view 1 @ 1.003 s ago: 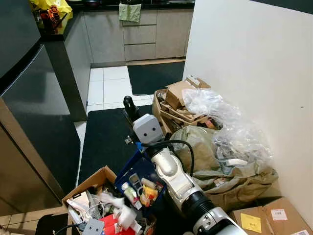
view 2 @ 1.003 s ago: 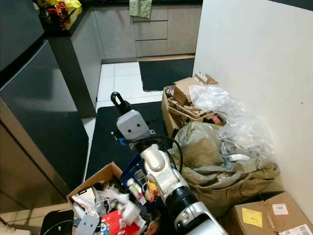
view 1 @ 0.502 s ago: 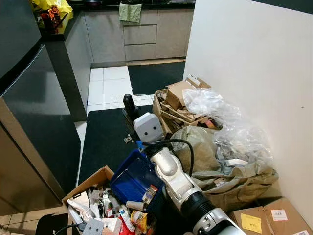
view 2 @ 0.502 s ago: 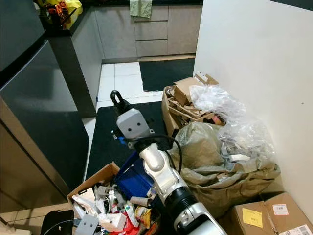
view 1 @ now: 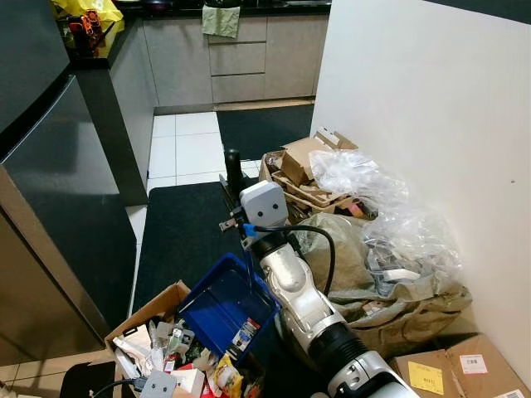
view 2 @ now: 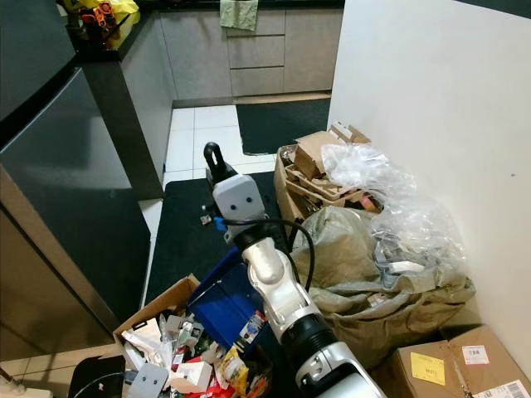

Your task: Sweep floor

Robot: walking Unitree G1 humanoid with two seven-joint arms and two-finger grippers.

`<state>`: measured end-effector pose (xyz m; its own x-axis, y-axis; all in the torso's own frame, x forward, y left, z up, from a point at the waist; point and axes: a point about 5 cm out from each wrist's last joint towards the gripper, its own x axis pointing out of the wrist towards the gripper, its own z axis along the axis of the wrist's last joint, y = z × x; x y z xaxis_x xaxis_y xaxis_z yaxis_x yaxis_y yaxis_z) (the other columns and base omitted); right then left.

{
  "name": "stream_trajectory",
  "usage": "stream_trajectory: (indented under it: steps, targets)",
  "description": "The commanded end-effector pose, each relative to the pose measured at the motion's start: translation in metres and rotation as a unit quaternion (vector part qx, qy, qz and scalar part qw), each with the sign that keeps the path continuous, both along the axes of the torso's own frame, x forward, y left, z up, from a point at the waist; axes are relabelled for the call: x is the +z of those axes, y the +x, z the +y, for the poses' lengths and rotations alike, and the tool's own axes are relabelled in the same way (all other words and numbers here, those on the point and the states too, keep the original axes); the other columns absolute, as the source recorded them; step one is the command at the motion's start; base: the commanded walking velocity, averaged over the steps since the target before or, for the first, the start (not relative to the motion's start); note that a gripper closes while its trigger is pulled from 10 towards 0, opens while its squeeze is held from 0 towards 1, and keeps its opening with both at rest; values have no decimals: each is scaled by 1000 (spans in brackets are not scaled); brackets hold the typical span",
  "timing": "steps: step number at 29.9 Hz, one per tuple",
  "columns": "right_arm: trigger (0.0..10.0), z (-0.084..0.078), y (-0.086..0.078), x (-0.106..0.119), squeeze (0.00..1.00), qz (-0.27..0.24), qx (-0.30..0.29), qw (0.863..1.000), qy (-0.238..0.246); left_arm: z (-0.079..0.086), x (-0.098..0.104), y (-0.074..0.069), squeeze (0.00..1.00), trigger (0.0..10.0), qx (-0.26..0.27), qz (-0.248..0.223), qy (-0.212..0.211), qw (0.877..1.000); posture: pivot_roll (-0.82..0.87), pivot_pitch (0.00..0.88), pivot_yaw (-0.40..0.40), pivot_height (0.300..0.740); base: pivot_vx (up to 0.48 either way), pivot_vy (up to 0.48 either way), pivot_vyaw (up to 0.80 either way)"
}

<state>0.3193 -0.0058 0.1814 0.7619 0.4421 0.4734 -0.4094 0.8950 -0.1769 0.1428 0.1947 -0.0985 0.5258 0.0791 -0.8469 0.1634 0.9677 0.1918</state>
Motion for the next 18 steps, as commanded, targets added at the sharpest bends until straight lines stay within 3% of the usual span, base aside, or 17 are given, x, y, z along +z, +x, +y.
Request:
stream_trajectory:
  steps: [1, 6, 10, 18]
  targets:
    - [10000, 38, -14, 35, 0, -24, 43, 995, 88, 2, -1, -4, 0, 10000, -9, 10, 7, 1000, 15, 0, -23, 740, 0, 0, 0]
    - [10000, 38, -13, 40, 0, -34, 45, 995, 87, 2, -1, -3, 0, 10000, -9, 9, 8, 1000, 14, 0, -22, 740, 0, 0, 0]
    - [10000, 56, -34, 23, 0, -66, 96, 993, 19, 2, -1, -2, 0, 10000, -11, 9, 8, 1000, 14, 0, -20, 740, 0, 0, 0]
    - [10000, 56, -34, 25, 0, -87, 98, 991, 2, 2, -1, -2, 0, 10000, -14, 8, 9, 1000, 25, 0, -28, 740, 0, 0, 0]
